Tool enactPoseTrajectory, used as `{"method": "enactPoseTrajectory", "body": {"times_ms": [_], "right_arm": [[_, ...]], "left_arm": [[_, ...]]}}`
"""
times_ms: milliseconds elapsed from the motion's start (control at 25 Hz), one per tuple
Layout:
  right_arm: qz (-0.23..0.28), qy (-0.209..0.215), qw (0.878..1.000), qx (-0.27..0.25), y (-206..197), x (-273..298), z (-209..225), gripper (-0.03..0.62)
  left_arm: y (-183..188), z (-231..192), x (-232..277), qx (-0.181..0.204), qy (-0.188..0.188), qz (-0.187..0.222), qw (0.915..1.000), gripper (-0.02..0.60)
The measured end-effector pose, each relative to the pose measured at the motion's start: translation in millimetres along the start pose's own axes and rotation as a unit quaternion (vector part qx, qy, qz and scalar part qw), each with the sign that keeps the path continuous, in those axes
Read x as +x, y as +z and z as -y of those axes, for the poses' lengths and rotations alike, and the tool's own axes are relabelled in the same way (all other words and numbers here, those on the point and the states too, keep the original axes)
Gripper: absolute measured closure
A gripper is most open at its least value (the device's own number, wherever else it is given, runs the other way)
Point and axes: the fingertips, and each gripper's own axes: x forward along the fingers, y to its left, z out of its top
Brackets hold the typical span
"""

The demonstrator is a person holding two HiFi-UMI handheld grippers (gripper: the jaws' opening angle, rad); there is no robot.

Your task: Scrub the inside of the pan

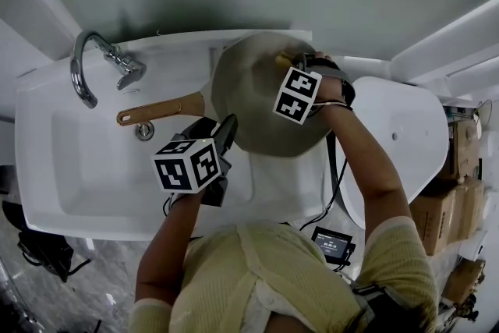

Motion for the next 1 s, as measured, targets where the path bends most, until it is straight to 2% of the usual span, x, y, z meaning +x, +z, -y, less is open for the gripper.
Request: {"method": "enactPoseTrajectory", "body": {"times_ms": [200,680,1000], "right_arm": [[-0.007,0.025,1.0,-0.004,2,1,-13,0.513],[-0.018,0.101,0.994,0.023,1,-6,-40,0.513],[0.013,0.16,0.985,0.063,9,-21,-59,0.513]], "left_arm": [[0,1,-1,0.003,0.0,0.0,1.0,0.36],[0,1,0,0.004,-0.001,0.0,1.0,0.36],[0,0,0,0.005,0.0,0.0,1.0,0.359]]}}
